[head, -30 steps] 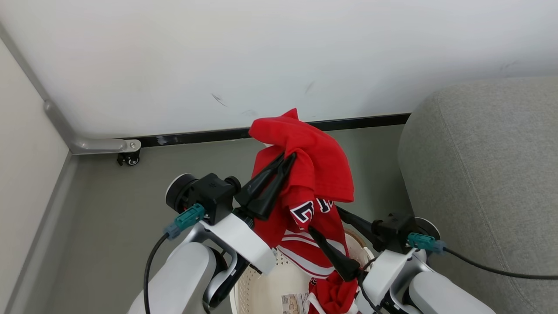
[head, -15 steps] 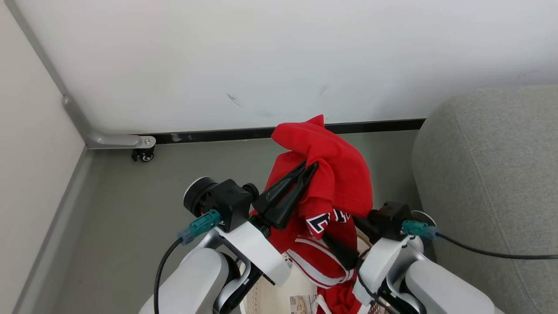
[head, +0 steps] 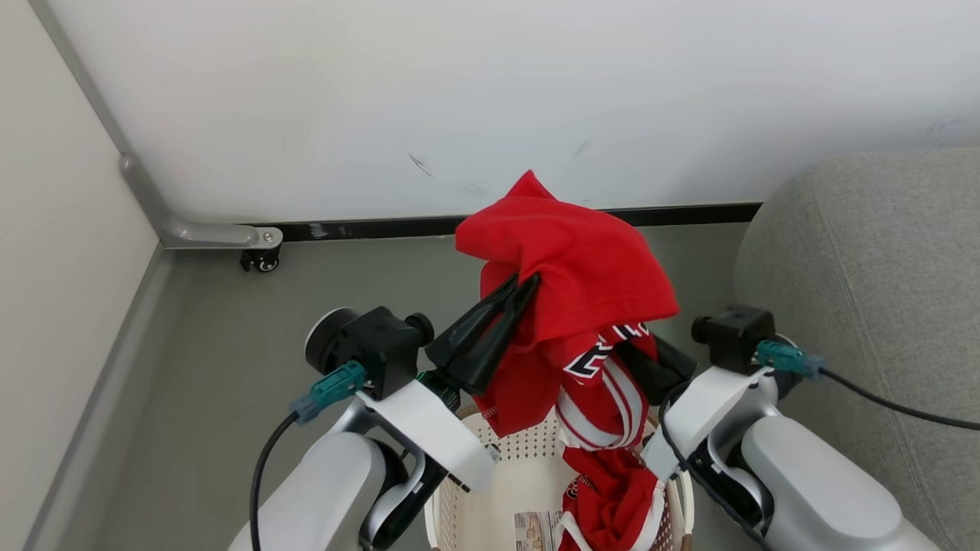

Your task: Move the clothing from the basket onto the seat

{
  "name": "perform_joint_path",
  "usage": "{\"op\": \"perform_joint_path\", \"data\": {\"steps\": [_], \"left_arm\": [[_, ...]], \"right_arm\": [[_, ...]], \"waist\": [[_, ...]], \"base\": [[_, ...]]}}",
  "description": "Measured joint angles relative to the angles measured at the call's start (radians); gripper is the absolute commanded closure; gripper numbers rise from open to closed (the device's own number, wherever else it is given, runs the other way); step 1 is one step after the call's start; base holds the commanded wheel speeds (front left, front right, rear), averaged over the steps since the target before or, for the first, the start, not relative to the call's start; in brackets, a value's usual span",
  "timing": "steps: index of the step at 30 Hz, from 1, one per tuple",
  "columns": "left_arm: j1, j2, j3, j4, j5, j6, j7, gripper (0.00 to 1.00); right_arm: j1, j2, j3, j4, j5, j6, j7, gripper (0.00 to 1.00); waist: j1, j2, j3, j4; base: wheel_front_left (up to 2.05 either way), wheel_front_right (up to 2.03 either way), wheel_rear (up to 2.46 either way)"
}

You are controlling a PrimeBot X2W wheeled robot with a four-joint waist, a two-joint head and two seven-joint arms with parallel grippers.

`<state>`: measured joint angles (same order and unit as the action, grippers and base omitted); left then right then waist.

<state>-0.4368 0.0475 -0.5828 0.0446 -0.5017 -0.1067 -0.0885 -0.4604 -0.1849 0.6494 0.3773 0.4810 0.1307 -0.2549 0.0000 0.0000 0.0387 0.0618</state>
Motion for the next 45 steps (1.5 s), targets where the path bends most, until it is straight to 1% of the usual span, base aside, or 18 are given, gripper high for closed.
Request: {"op": "perform_joint_path", "data": {"steps": [2, 5, 11, 15, 16, 17, 18, 19, 20, 29, 34, 45], "left_arm": [[0.011, 0.012, 0.011, -0.002, -0.001, 0.008, -0.001, 1.0], [0.032, 0.023, 0.019, -0.002, -0.008, 0.009, -0.003, 1.0], [0.054, 0.019, 0.012, -0.003, -0.017, 0.009, -0.01, 1.0], [0.082, 0.02, -0.004, 0.001, -0.017, 0.009, -0.01, 1.0], [0.083, 0.02, -0.006, 0.001, -0.017, 0.009, -0.01, 0.95], [0.083, 0.02, -0.006, 0.001, -0.017, 0.009, -0.01, 0.73], [0.084, 0.021, -0.006, 0.001, -0.017, 0.009, -0.01, 0.49], [0.084, 0.021, -0.007, 0.001, -0.017, 0.009, -0.01, 0.09], [0.084, 0.021, -0.006, 0.001, -0.017, 0.009, -0.01, 0.0], [0.098, 0.026, -0.006, 0.002, -0.017, 0.009, -0.01, 0.0], [0.099, 0.039, -0.015, 0.002, -0.017, 0.009, -0.01, 0.0], [0.099, 0.052, -0.031, 0.002, -0.017, 0.007, -0.009, 0.0]], "right_arm": [[0.0, -0.001, -0.027, -0.011, -0.004, 0.0, 0.0, 1.0], [0.001, -0.002, -0.059, -0.022, -0.019, 0.0, 0.0, 1.0], [0.003, -0.002, -0.12, -0.06, -0.036, 0.0, 0.0, 1.0], [0.007, -0.002, -0.142, -0.082, -0.044, 0.0, 0.0, 1.0], [0.008, -0.002, -0.147, -0.085, -0.044, 0.0, 0.0, 1.0], [0.009, -0.003, -0.151, -0.088, -0.046, 0.0, 0.0, 1.0], [0.012, -0.003, -0.155, -0.093, -0.051, 0.0, 0.0, 1.0], [0.017, -0.003, -0.158, -0.099, -0.052, 0.0, 0.0, 1.0], [0.026, -0.003, -0.162, -0.105, -0.053, 0.0, 0.0, 1.0], [0.062, -0.009, -0.211, -0.123, -0.071, 0.0, 0.0, 1.0], [0.093, -0.014, -0.232, -0.136, -0.085, 0.0, 0.0, 1.0], [0.11, -0.026, -0.308, -0.184, -0.104, 0.0, 0.0, 1.0]], "waist": [[0.0, 0.0, 0.002, -0.003], [0.0, 0.0, 0.005, -0.008], [0.0, 0.0, 0.004, -0.018], [0.0, 0.0, 0.003, -0.024], [0.0, 0.0, 0.002, -0.026], [0.0, 0.0, 0.002, -0.028], [0.0, 0.0, 0.001, -0.029], [0.0, 0.0, 0.001, -0.031], [0.0, 0.0, 0.0, -0.032], [0.0, 0.0, -0.006, -0.049], [0.0, 0.0, -0.007, -0.063], [0.0, 0.0, -0.006, -0.105]], "base": [[0.0, 0.0, 0.0], [0.0, 0.0, 0.0], [0.0, 0.0, 0.0], [0.0, 0.0, 0.0], [0.0, 0.0, 0.0], [0.0, 0.0, 0.0], [0.0, 0.0, 0.0], [0.0, 0.0, 0.0], [0.0, 0.0, 0.0], [0.0, 0.0, 0.0], [0.0, 0.0, 0.0], [0.0, 0.0, 0.0]]}}
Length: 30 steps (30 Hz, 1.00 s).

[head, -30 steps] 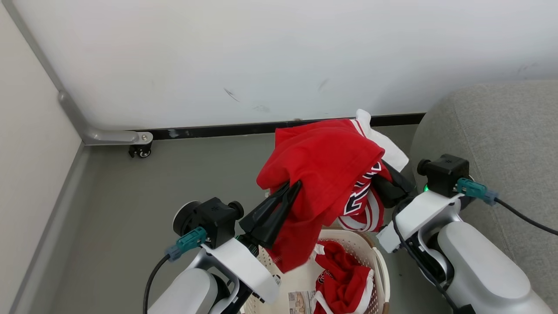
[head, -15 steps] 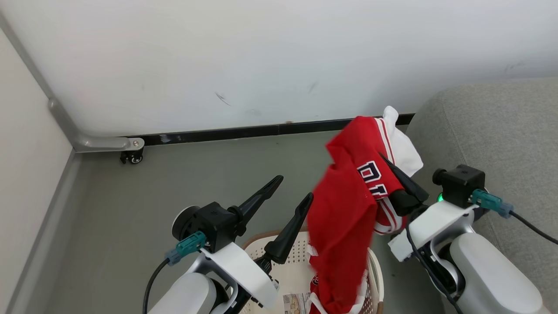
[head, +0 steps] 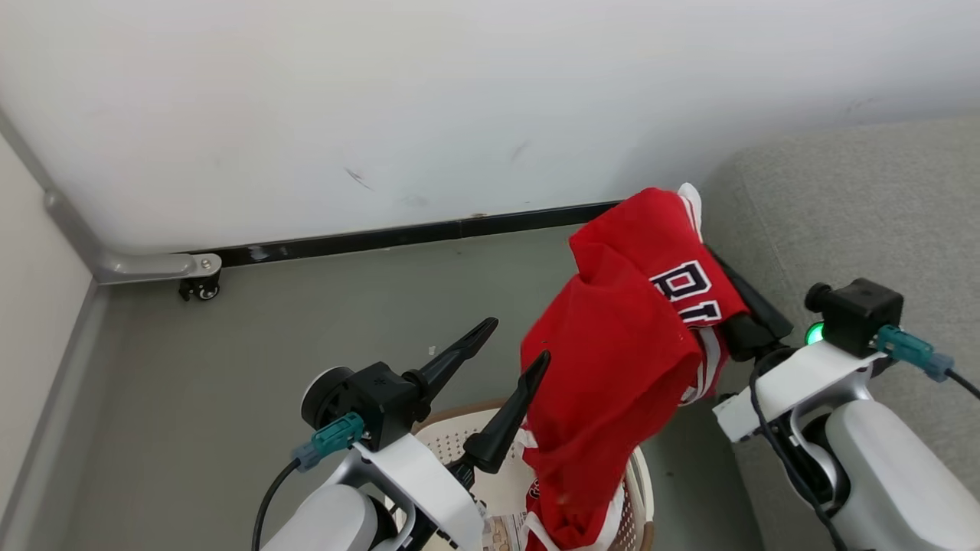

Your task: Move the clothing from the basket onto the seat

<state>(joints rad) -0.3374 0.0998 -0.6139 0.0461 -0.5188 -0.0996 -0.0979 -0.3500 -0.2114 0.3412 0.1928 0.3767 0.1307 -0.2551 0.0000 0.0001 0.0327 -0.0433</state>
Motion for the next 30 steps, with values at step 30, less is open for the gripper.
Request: {"op": "perform_joint_path", "data": {"steps": [30], "left_arm": [[0.0, 0.034, -0.054, 0.001, 0.01, -0.013, -0.019, 0.0]], "right_arm": [[0.107, -0.013, -0.23, -0.153, -0.048, 0.0, 0.0, 1.0]], "waist": [[0.0, 0.0, 0.028, -0.18]], "base": [[0.0, 0.0, 0.0]]}}
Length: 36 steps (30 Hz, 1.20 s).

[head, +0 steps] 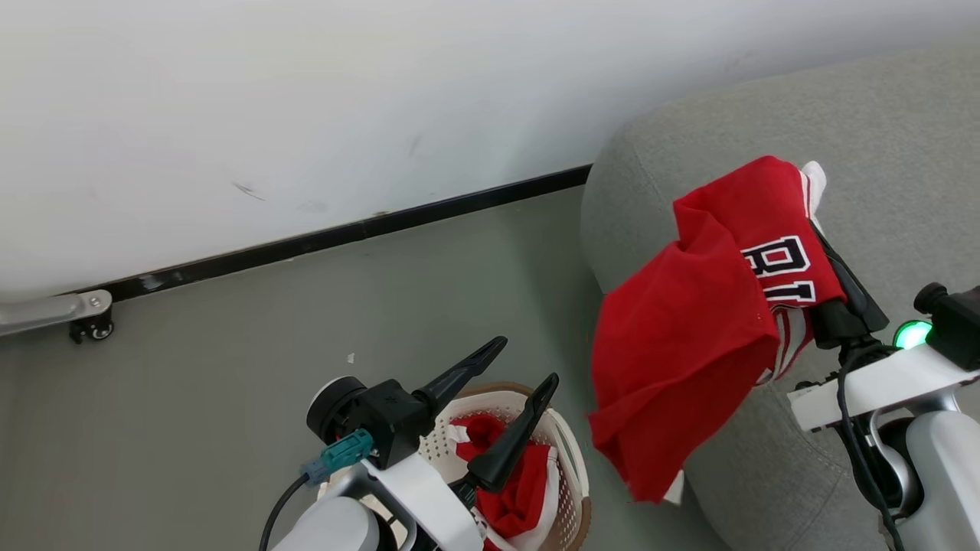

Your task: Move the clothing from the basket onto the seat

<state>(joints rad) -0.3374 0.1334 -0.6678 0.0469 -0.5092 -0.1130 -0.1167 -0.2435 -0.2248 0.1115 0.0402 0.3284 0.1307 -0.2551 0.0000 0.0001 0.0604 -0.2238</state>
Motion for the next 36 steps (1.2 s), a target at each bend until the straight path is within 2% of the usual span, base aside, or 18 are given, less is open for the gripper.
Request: {"op": "perform_joint_path", "data": {"steps": [22, 36], "left_arm": [[-0.001, 0.024, -0.006, -0.003, 0.007, -0.005, -0.008, 0.0], [-0.003, 0.03, -0.007, -0.012, 0.011, -0.005, -0.008, 0.0]], "right_arm": [[0.012, 0.014, 0.006, -0.054, -0.004, 0.0, 0.0, 1.0], [-0.056, -0.012, 0.011, -0.06, -0.001, 0.0, 0.0, 1.0]], "waist": [[0.0, 0.0, 0.044, -0.104], [0.0, 0.0, 0.073, -0.116]], "base": [[0.0, 0.0, 0.0], [0.0, 0.0, 0.0]]}}
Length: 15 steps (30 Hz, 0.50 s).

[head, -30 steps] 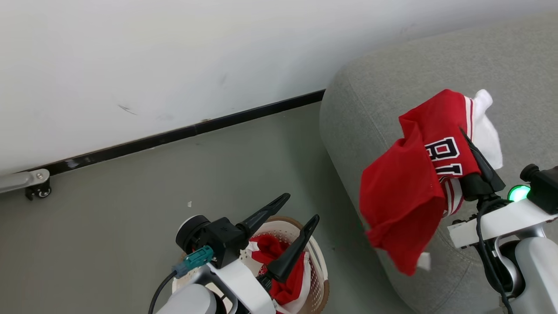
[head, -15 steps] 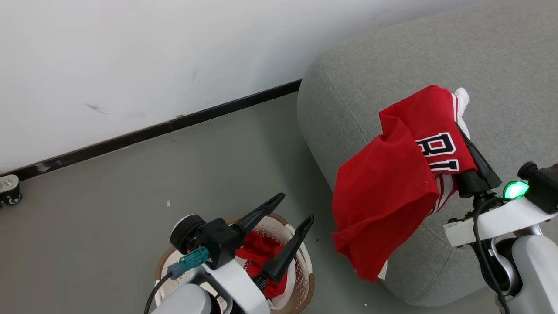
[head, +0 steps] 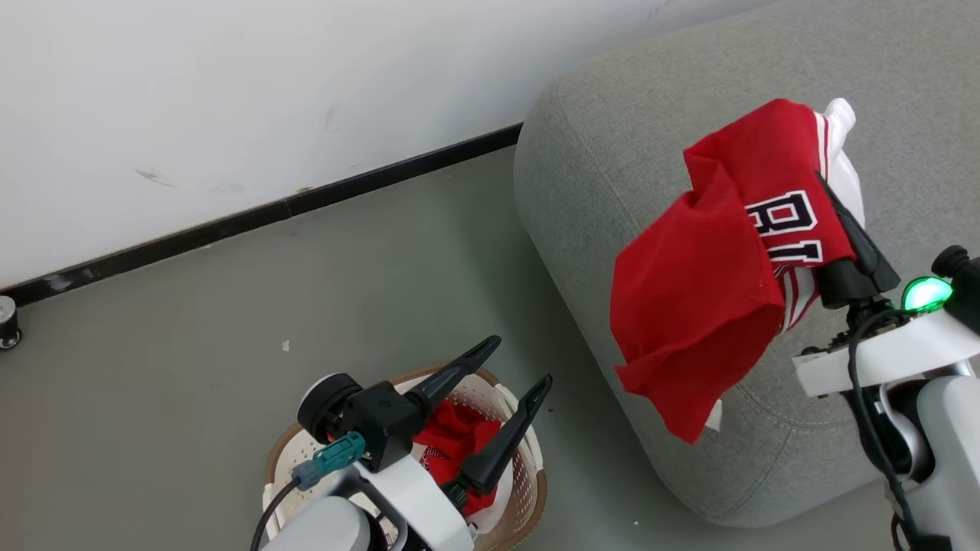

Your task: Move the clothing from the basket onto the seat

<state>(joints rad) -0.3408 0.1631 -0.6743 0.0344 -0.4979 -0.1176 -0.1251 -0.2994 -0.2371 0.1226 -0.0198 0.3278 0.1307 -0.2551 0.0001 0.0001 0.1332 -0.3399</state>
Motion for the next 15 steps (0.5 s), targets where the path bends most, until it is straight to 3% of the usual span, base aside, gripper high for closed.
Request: {"op": "perform_joint_path", "data": {"steps": [15], "left_arm": [[-0.006, 0.01, -0.011, -0.013, 0.001, 0.0, 0.012, 0.0]], "right_arm": [[-0.16, -0.111, -0.057, 0.043, 0.056, 0.0, 0.0, 1.0]], "waist": [[0.0, 0.0, 0.04, 0.012]], "base": [[0.0, 0.0, 0.0]]}}
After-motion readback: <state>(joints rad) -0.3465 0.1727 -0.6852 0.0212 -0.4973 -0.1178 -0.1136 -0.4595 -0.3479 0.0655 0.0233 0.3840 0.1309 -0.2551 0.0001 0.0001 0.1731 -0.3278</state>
